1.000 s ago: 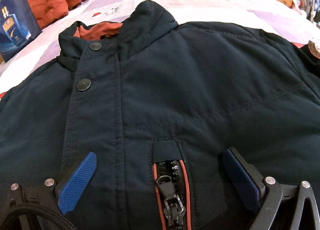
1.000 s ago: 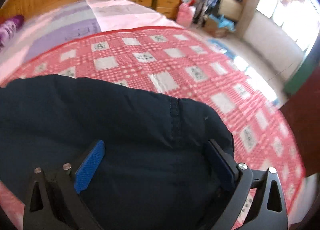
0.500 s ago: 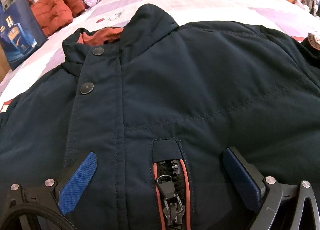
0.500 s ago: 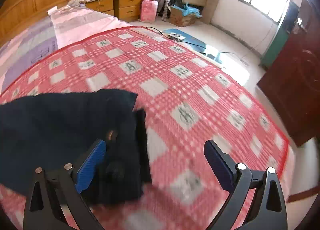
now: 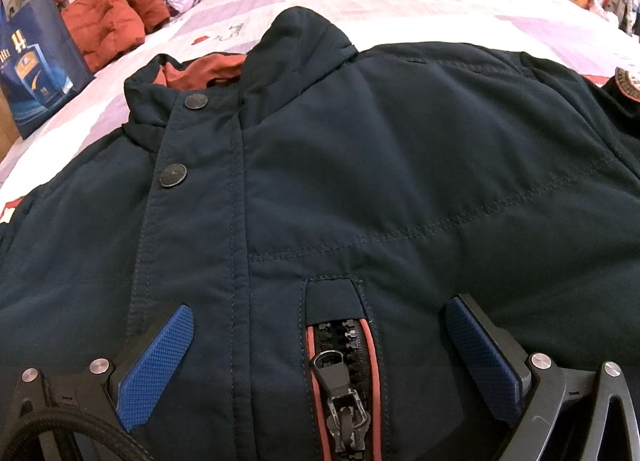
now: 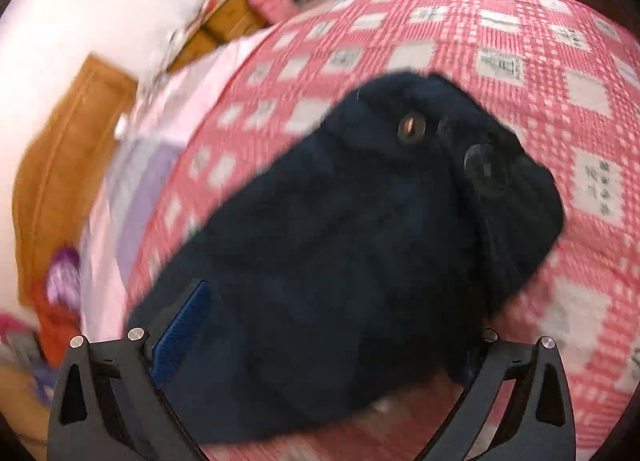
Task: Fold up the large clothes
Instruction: 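Close the right tool on the buttoned sleeve cuff and lift it, then carry the held sleeve across the jacket body toward the collar, release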
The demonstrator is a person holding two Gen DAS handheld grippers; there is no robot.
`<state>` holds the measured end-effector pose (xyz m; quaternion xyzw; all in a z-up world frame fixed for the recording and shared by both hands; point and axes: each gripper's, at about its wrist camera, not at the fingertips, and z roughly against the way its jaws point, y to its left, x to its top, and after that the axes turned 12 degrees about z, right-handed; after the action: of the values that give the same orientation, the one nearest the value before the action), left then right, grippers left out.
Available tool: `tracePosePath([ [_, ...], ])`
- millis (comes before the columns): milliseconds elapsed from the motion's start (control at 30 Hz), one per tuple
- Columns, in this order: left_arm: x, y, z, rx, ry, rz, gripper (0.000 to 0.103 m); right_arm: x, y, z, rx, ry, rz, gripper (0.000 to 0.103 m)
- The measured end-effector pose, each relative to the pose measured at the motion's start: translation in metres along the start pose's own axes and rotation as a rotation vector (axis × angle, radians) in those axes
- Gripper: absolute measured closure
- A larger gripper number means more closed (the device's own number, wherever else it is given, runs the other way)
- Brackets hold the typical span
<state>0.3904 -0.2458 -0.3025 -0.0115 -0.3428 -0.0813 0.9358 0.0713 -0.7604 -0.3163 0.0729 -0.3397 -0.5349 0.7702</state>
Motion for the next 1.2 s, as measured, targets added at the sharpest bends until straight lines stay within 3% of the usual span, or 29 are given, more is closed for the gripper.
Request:
tracePosePath([
  [33, 0.000, 0.000, 0.000, 0.000, 0.000, 0.000, 0.000, 0.005, 0.000, 0.001, -0.005, -0.021, -0.006, 0.009],
  [100, 0.000, 0.000, 0.000, -0.001, 0.000, 0.000, 0.000, 0.019, -0.002, -0.003, -0.063, -0.039, -0.016, 0.067],
  [200, 0.000, 0.000, 0.000, -0.001, 0.000, 0.000, 0.000, 0.037, -0.011, -0.006, -0.027, -0.041, -0.039, 0.083],
  [333, -0.001, -0.001, 0.001, -0.011, -0.003, -0.006, 0.000, 0.043, -0.009, 0.014, -0.089, -0.091, 0.119, 0.086],
  [400, -0.001, -0.001, -0.001, -0.010, 0.000, -0.006, 0.000, 0.037, -0.014, 0.007, -0.116, -0.058, 0.074, 0.086],
  [533, -0.001, -0.002, -0.002, 0.003, -0.007, -0.017, 0.000, 0.038, -0.005, 0.005, -0.160, -0.070, 0.108, 0.086],
  [767, 0.001, -0.001, -0.001, 0.006, -0.006, -0.017, 0.000, 0.050, 0.040, 0.026, -0.276, -0.141, 0.258, 0.086],
  [1000, 0.011, 0.015, 0.021, -0.005, 0.021, 0.026, 0.000, 0.051, 0.148, 0.067, -0.346, -0.285, 0.545, 0.086],
  [1200, 0.000, 0.061, 0.067, 0.037, -0.003, 0.008, 0.000, 0.007, 0.271, 0.094, -0.273, -0.415, 0.833, 0.086],
])
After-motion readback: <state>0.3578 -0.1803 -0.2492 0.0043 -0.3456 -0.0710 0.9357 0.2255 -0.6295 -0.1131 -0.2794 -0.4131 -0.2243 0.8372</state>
